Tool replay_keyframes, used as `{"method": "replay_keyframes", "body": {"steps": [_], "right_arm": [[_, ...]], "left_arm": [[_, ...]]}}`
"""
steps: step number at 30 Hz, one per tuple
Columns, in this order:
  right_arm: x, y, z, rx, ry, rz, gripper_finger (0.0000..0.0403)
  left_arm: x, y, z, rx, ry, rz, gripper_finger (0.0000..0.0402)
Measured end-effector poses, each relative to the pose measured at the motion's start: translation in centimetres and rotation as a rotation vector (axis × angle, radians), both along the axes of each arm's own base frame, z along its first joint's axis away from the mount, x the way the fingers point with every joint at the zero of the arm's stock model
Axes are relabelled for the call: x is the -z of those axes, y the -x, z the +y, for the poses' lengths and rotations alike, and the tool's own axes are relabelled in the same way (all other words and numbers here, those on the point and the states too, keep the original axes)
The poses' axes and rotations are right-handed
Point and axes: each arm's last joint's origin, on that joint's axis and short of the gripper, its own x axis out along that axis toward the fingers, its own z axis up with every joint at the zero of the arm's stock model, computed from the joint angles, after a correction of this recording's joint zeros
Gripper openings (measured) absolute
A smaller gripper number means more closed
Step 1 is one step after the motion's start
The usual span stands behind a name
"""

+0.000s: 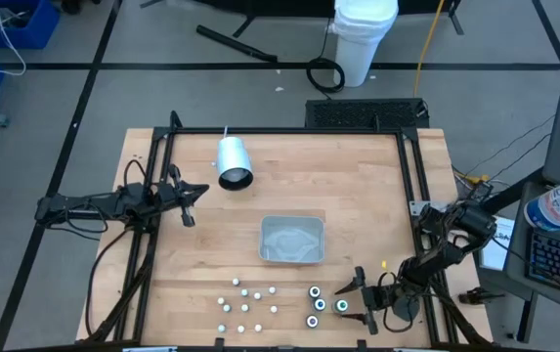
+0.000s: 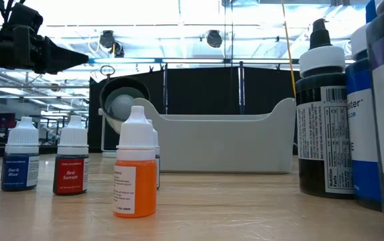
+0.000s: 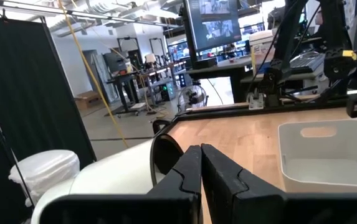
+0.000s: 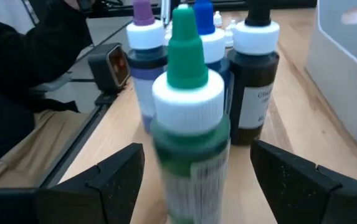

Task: Pick & Place food coloring
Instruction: Put the large green food coloring bottle into the white bin

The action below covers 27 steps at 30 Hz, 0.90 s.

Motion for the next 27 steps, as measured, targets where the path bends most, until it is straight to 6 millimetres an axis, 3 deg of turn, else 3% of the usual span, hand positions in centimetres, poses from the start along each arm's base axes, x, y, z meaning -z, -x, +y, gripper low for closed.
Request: {"method": "replay_keyframes", "body": {"steps": [5,14,27], "right_arm": [[0.25,-1.09,0.11,-0.005,0.022,0.005,0.0283],[0.38,-0.72,0.29,-0.016,0.028,0.016,0.0260],[-0.16,-0.86,0.24,0.037,0.083,-0.054,0.0170]], "left_arm": [[0.00,0.00,0.00,0.000,-0.002,0.001,0.0019],[0.00,0.00,0.00,0.000,-0.005,0.002,0.0019],[0.00,0.00,0.00,-0.001,-0.008,0.002,0.0019]]}}
